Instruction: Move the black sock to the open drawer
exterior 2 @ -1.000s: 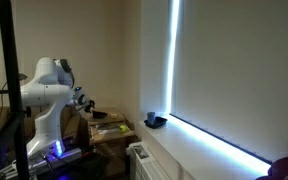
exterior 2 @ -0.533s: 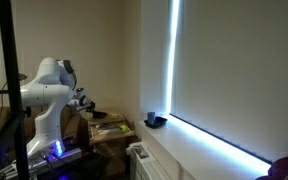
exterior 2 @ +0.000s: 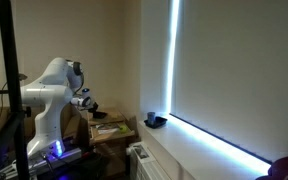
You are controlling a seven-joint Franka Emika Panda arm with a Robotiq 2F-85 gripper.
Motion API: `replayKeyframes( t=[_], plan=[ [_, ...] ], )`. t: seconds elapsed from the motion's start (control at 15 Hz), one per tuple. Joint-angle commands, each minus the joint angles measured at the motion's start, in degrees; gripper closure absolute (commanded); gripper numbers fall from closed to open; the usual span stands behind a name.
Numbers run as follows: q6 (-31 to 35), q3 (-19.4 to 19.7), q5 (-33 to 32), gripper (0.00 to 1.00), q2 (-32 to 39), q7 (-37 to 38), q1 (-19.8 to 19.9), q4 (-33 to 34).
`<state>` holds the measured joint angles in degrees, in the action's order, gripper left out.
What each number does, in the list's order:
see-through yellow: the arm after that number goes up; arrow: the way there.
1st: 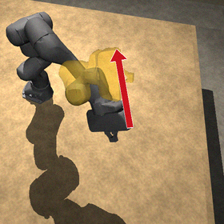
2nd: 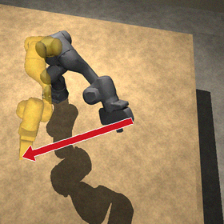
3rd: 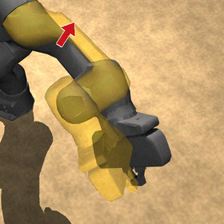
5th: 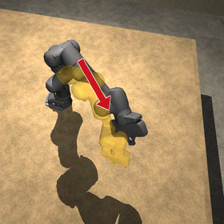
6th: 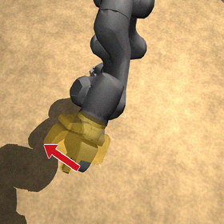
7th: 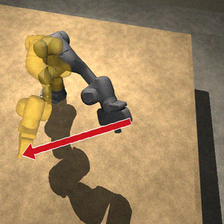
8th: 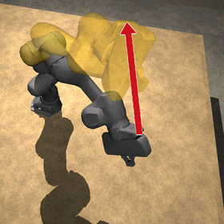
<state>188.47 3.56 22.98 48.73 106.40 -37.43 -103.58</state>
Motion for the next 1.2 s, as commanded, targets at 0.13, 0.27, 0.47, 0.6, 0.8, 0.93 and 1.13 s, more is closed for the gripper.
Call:
replayKeyframes(
  t=[0.13, 0.27, 0.47, 0.6, 0.8, 0.93, 1.13],
  plan=[
    [-8.7, -21.2, 0.1, 1.0, 4.6, -5.2, 23.3, 5.5],
    [-11.6, -24.5, 1.4, 1.0, 6.7, -6.9, 27.9, 6.7],
    [-12.7, -27.9, 2.4, 0.72, 9.0, -9.9, 32.9, 7.9],
    [-9.5, -30.6, 2.3, 0.59, 8.3, -12.7, 34.9, 6.5],
    [-5.5, -38.6, 2.1, 0.36, 7.9, -19.0, 40.1, 4.5],
    [-7.8, -41.2, 1.8, 0.23, 8.7, -21.0, 41.5, 5.3],
    [-10.7, -34.0, 3.9, 0.03, 7.8, -18.1, 35.3, 7.1]
  ],
)
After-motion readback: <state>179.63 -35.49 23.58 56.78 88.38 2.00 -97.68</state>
